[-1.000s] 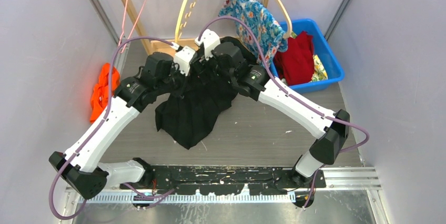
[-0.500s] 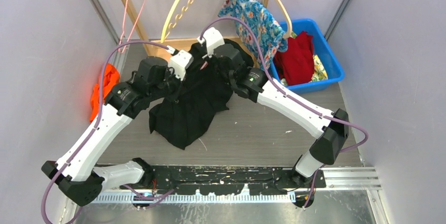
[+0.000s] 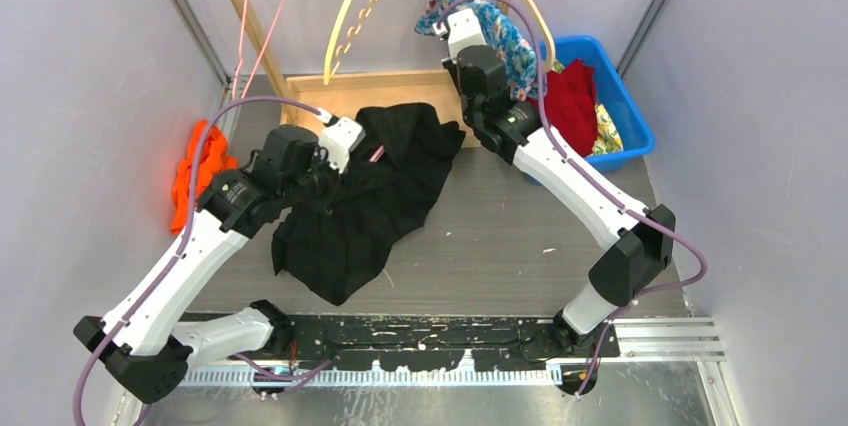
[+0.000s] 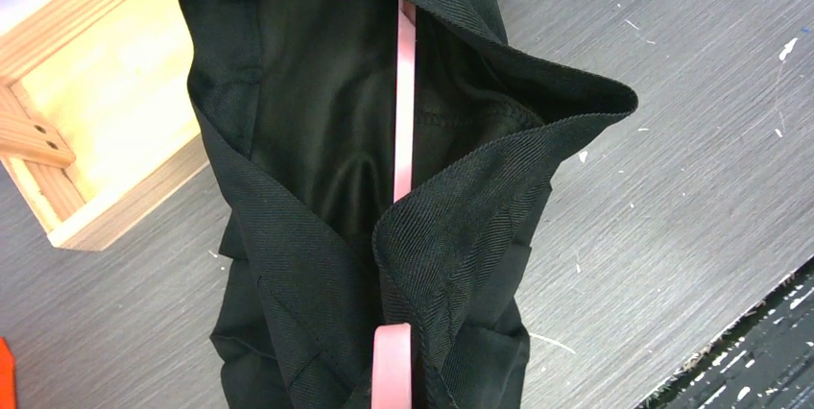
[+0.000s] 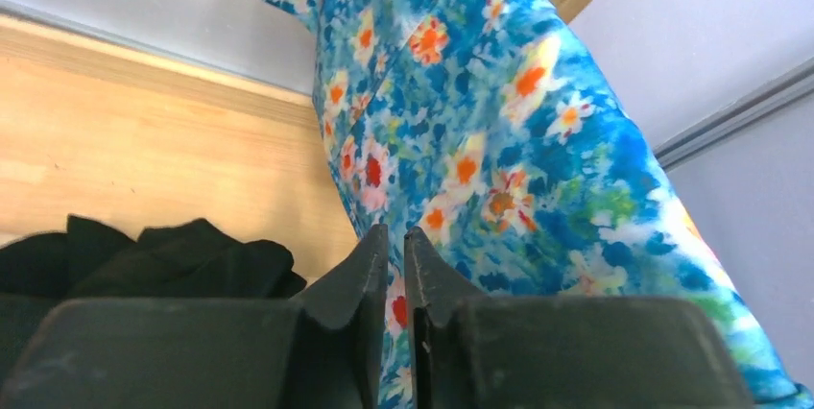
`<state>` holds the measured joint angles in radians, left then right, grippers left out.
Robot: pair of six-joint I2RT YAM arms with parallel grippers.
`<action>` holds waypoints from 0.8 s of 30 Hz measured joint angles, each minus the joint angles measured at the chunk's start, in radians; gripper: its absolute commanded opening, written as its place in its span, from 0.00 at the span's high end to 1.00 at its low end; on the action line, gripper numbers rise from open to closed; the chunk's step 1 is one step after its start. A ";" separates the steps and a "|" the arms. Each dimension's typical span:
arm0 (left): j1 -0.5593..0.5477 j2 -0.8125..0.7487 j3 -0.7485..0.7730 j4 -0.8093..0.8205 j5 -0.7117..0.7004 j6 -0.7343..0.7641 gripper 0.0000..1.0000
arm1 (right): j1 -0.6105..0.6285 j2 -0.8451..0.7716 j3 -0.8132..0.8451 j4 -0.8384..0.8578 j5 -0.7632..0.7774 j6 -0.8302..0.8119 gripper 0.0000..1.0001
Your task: Remove the skirt from the hanger
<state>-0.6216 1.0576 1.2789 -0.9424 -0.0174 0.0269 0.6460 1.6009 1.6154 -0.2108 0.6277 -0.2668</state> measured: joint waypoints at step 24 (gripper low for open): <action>0.000 0.134 0.131 0.107 -0.070 0.056 1.00 | 0.197 -0.022 0.053 -0.210 -0.450 0.359 0.58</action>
<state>-0.6216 1.1912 1.4101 -0.8356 -0.0875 0.0834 0.8429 1.5787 1.6684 -0.4210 0.1780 0.0925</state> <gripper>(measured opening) 0.108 0.422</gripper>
